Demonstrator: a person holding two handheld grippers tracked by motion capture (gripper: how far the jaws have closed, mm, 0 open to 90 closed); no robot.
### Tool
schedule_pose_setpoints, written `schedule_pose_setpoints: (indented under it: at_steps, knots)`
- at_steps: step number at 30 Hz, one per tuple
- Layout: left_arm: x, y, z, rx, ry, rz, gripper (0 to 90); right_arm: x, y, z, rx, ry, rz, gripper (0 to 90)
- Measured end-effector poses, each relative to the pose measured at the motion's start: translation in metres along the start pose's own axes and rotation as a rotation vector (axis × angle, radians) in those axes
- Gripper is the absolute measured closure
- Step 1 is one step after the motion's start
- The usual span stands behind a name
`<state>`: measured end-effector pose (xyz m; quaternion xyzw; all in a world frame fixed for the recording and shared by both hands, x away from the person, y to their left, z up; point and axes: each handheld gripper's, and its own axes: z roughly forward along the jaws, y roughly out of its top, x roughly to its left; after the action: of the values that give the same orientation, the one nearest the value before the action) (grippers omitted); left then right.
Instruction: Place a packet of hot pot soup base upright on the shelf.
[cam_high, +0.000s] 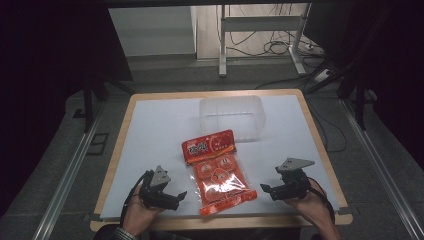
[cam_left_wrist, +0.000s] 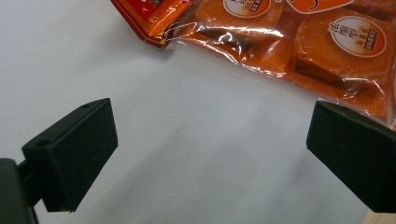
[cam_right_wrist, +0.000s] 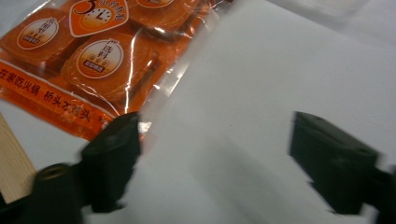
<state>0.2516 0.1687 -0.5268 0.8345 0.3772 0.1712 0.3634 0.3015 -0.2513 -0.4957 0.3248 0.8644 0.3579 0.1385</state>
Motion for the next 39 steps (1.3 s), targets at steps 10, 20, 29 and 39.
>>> schedule_pose_setpoints:
  at_steps: [10, 20, 29, 39]
  knots:
    - [0.000, 0.000, 0.001, 0.002, 0.006, 0.002, 2.8, 0.010, 0.005, 0.012, 0.072, 0.096, -0.035, 72.9]
    - [0.000, 0.000, 0.001, 0.006, 0.017, 0.010, 3.5, 0.020, 0.012, 0.036, 0.088, 0.132, -0.048, 89.2]
    - [0.001, 0.001, 0.002, 0.012, 0.035, 0.012, 4.5, 0.028, 0.012, 0.046, 0.105, 0.177, -0.065, 89.6]
    - [0.012, 0.000, -0.005, -0.010, 0.060, -0.016, 4.9, 0.044, 0.011, 0.046, 0.106, 0.225, -0.140, 89.6]
